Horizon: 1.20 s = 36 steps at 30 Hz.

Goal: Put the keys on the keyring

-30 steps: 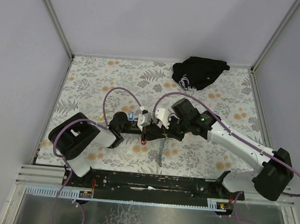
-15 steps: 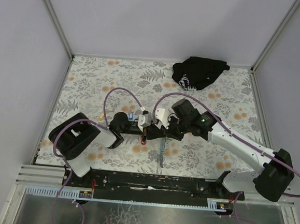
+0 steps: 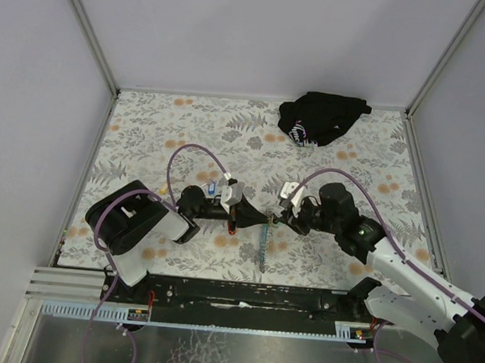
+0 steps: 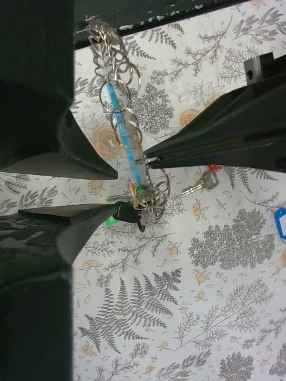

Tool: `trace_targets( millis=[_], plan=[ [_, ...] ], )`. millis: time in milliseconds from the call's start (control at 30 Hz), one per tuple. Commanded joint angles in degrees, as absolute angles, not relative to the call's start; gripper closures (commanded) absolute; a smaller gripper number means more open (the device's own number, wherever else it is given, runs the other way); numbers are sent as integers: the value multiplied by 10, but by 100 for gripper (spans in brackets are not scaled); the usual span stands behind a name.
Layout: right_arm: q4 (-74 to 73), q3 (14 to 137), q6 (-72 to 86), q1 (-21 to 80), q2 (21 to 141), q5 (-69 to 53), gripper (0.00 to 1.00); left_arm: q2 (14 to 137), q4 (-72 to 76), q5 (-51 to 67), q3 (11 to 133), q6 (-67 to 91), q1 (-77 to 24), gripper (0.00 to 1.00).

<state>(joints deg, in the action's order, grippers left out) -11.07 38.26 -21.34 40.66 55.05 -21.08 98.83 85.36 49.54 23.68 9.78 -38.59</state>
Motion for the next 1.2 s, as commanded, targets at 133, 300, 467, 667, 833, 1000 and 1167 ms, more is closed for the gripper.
trace_targets(
  millis=[133, 300, 467, 667, 833, 1000, 1167],
  plan=[
    [171, 246, -156, 380, 487, -297, 70, 976, 917, 493, 237, 111, -387, 100],
    [200, 225, -164, 380, 501, -308, 70, 977, 917, 496, 238, 112, -387, 100],
    [199, 219, -160, 379, 496, -294, 70, 963, 917, 481, 233, 104, -386, 100],
    [175, 232, -140, 380, 473, -279, 64, 960, 916, 465, 242, 112, -379, 100],
    [125, 273, -112, 381, 475, -298, 55, 975, 915, 437, 251, 110, -377, 100],
    [121, 285, -80, 401, 470, -286, 52, 988, 913, 405, 263, 110, -367, 100],
    [122, 290, -70, 447, 481, -248, 51, 994, 908, 366, 283, 112, -347, 100]
  ],
)
